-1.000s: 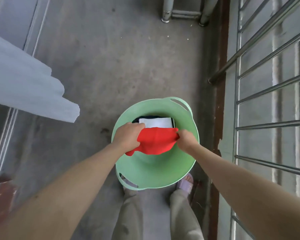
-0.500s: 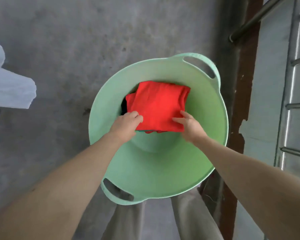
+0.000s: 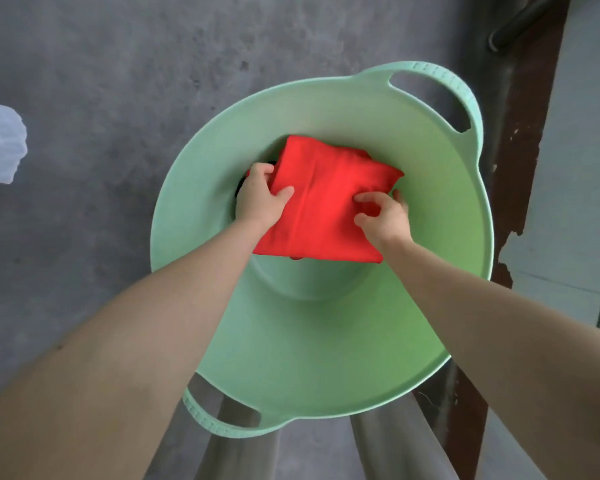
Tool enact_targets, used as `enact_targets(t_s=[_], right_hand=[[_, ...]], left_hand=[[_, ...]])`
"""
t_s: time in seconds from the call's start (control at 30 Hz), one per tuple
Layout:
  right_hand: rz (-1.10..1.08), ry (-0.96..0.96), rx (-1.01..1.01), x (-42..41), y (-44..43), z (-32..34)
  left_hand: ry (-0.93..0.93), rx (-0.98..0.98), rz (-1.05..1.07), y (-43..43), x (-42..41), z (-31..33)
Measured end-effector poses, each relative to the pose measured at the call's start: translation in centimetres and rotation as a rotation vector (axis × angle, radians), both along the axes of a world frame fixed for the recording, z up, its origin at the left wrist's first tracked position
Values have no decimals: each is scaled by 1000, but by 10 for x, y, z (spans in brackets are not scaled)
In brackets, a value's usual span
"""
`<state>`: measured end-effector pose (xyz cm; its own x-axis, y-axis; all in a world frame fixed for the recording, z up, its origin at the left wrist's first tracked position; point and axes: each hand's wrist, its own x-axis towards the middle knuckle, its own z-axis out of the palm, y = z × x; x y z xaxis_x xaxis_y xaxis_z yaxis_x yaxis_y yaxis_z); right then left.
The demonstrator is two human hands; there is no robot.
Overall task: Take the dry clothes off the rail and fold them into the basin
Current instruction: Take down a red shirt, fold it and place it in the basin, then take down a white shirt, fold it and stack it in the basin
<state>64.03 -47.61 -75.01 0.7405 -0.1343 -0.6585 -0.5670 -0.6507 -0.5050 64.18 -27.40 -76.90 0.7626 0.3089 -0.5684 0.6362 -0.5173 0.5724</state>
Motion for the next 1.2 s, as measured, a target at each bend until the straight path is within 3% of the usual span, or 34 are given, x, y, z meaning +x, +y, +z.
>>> enact_targets(t_s=[0.13,0.2,0.37,0.53,0.63,0.7,0.83,1.03,1.2], right_hand=[[-376,120,285,19,-1,-4],[-444,139,381,24,-5,-3],[-360,35,367,22,-6,12],[-210,0,318,37,-1,15],[185,10,53,35,-2,7],[326,59,-44,23,-5,6],[261,168,-46,6,-12,22],[99,112,58,6,-8,70],[-58,159,267,8,11,123]], left_hand=[[135,-184,179,-13,19,1],[154,-241,197,-16,20,3],[39,-371,308,-8,0,14],[29,-254,502,13,-26,3],[72,-158,448,13,-25,-4],[60,-96,379,9,-23,-2],[77,-43,330,7,-26,12],[52,75,176,17,-28,62],[77,-104,157,22,-36,122]])
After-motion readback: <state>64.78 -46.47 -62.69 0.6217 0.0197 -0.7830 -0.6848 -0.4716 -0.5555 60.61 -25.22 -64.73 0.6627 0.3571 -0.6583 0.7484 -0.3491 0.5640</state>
